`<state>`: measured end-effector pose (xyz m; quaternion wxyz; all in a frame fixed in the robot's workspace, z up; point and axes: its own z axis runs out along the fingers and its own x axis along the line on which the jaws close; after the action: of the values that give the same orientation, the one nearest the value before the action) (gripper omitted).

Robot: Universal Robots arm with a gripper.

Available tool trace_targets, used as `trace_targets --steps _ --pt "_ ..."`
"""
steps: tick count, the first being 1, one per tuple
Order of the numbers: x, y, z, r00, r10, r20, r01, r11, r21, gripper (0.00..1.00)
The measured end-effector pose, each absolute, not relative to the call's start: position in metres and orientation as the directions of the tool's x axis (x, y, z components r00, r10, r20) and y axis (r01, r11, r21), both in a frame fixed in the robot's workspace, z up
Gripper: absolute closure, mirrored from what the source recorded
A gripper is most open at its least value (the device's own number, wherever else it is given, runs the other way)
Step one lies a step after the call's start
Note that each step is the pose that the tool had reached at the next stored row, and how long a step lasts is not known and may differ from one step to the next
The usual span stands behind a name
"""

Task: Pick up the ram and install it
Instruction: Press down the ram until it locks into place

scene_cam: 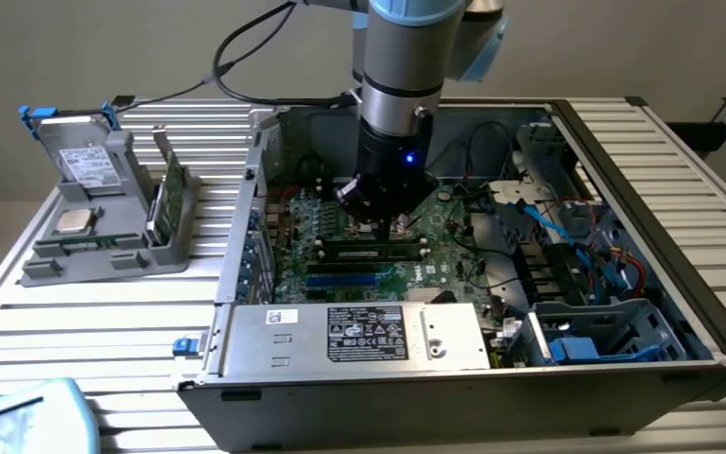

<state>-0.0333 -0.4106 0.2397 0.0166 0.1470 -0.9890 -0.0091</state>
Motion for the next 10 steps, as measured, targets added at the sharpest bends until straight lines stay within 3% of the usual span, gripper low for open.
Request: trace_targets --steps 10 --pt "-0.0333 -0.4106 0.2397 -0.986 -0.167 0.03 -0.166 0.986 0.023 0.89"
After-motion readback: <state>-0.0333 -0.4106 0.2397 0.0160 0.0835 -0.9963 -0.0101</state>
